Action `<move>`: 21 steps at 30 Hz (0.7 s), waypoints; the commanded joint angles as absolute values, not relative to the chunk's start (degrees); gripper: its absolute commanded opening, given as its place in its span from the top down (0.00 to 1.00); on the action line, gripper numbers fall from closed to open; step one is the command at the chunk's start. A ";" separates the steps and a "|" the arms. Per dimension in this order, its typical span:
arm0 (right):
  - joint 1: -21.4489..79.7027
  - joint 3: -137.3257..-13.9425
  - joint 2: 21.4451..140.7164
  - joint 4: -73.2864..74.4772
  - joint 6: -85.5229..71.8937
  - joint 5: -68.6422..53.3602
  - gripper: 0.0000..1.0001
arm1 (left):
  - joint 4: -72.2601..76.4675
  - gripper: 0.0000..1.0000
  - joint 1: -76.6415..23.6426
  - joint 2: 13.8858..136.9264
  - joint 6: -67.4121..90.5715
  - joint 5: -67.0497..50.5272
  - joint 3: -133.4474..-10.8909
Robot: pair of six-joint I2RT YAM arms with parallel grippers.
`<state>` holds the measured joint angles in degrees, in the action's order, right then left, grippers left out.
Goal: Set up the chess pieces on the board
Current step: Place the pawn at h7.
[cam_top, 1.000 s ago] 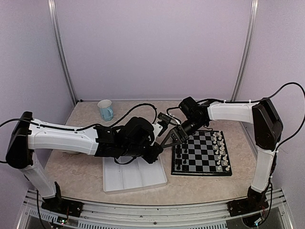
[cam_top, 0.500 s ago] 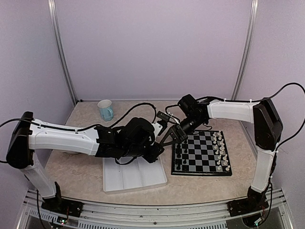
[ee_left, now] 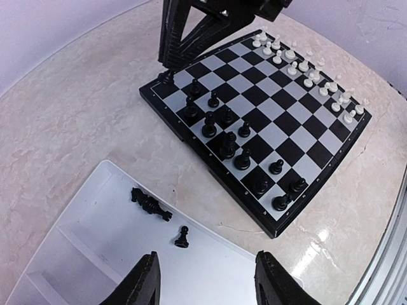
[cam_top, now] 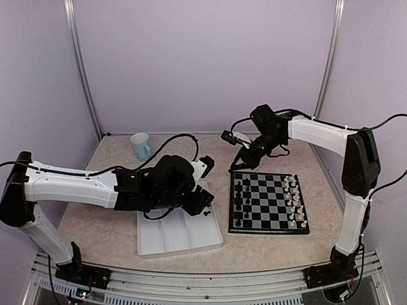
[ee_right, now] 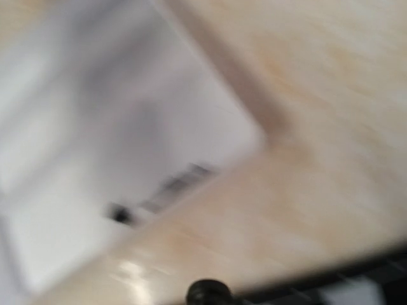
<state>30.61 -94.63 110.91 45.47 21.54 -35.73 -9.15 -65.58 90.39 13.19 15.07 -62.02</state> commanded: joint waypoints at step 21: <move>28.97 -100.34 120.60 50.92 34.35 -2.21 1.00 | -7.46 0.48 -64.26 89.78 13.49 14.94 -60.05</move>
<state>29.76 -96.75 119.22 49.93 33.45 -3.31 -8.36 -64.58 89.71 13.28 15.16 -60.88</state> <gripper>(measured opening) 0.031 0.518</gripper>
